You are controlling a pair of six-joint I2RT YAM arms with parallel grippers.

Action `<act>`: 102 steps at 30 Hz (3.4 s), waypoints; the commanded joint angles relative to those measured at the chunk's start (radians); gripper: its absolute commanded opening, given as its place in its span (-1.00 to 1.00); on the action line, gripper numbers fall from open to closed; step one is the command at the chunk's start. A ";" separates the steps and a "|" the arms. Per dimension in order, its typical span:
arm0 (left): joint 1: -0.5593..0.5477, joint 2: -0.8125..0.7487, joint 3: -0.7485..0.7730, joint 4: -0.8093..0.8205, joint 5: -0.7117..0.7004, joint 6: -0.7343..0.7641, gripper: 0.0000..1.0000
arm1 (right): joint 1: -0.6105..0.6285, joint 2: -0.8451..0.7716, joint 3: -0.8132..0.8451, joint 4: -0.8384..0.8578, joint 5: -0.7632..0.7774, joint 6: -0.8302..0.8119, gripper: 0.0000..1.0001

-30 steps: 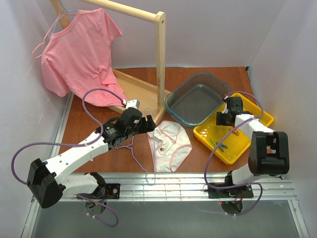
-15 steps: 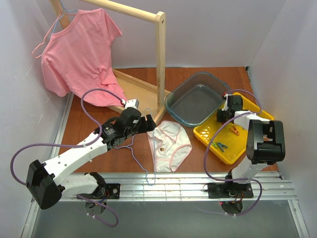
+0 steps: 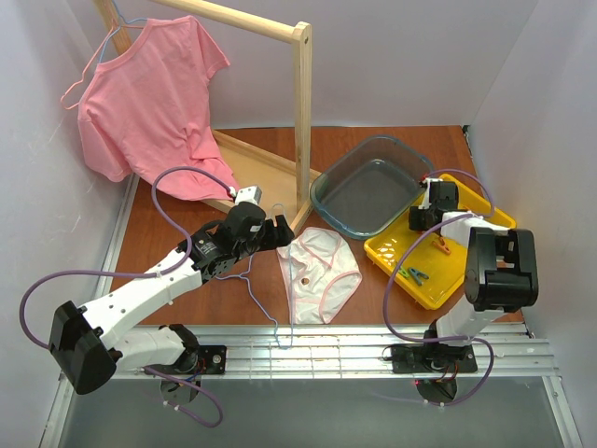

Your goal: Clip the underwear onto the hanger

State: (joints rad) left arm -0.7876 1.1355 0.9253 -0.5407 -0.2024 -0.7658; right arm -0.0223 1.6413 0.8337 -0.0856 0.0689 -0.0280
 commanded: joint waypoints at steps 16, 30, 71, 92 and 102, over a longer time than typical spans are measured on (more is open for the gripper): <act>0.002 -0.083 0.078 0.045 0.096 0.164 0.96 | 0.062 -0.506 0.080 -0.551 -0.187 0.065 -0.95; 0.002 -0.095 0.052 0.244 0.722 0.243 0.87 | 0.324 -0.526 0.223 -0.617 -1.004 0.168 -0.96; 0.002 -0.095 -0.005 0.387 1.009 0.054 0.23 | 0.657 -0.512 0.136 -0.075 -1.146 0.614 -0.97; 0.004 -0.115 -0.003 0.338 1.003 0.053 -0.25 | 0.639 -0.557 0.124 -0.109 -1.133 0.612 -0.97; 0.025 -0.137 -0.028 0.396 1.009 0.016 -0.35 | 0.639 -0.580 0.099 -0.129 -1.133 0.606 -0.97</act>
State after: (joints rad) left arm -0.7738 1.0424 0.9085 -0.1864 0.7784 -0.7292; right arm 0.6239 1.0824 0.9440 -0.2024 -1.0824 0.5938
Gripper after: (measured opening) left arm 0.331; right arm 0.064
